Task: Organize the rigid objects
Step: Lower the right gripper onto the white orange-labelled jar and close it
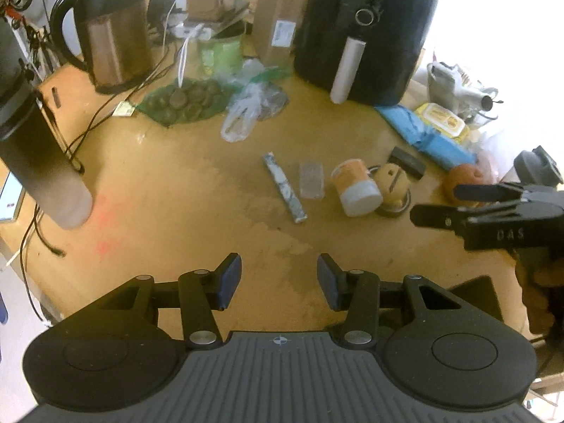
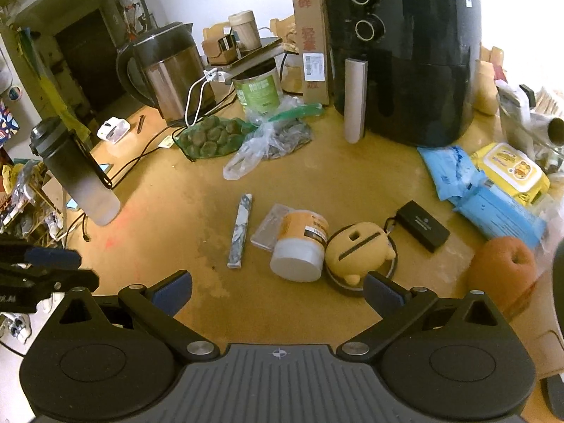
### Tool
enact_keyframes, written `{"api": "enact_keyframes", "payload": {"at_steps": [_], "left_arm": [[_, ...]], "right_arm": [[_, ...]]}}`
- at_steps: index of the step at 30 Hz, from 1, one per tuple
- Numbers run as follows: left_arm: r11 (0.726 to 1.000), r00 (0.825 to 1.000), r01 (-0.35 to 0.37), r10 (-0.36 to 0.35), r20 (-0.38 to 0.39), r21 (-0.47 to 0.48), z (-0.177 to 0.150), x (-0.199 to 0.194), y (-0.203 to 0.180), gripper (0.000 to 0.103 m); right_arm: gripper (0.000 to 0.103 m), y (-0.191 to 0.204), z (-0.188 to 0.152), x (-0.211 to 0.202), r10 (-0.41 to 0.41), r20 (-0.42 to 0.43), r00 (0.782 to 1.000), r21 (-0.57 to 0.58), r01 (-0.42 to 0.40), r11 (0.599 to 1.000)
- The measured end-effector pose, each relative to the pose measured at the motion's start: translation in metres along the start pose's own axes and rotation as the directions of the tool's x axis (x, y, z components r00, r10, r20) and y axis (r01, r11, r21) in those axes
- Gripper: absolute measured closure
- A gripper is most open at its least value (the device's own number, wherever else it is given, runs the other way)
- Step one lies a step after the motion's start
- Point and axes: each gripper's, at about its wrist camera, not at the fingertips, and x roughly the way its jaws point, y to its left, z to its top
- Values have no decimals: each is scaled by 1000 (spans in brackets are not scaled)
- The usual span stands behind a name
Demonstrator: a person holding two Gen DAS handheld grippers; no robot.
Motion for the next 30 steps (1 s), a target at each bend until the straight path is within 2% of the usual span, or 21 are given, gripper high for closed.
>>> {"api": "enact_keyframes", "payload": {"at_steps": [3, 5, 9, 17, 24, 30], "left_arm": [[1000, 1000, 6, -6, -21, -21, -7, 4, 6, 56], [1000, 999, 8, -9, -35, -29, -12, 5, 10, 56], [999, 998, 11, -13, -55, -40, -19, 8, 15, 56], [998, 997, 8, -13, -79, -67, -28, 11, 25, 56], [996, 997, 0, -6, -72, -88, -26, 7, 32, 56], [992, 997, -21, 12, -78, -121, -31, 8, 41, 56]], "right_arm": [[3, 0, 1, 10, -3, -6, 1000, -1, 3, 1000], [8, -1, 0, 15, 2, -11, 1000, 0, -2, 1000], [11, -1, 0, 29, 3, -25, 1000, -7, -3, 1000], [24, 1, 6, 56, 3, -58, 998, -9, -4, 1000], [29, 4, 12, 84, -23, -94, 995, 6, 24, 1000], [32, 0, 14, 100, -55, -113, 992, 64, 62, 996]]}}
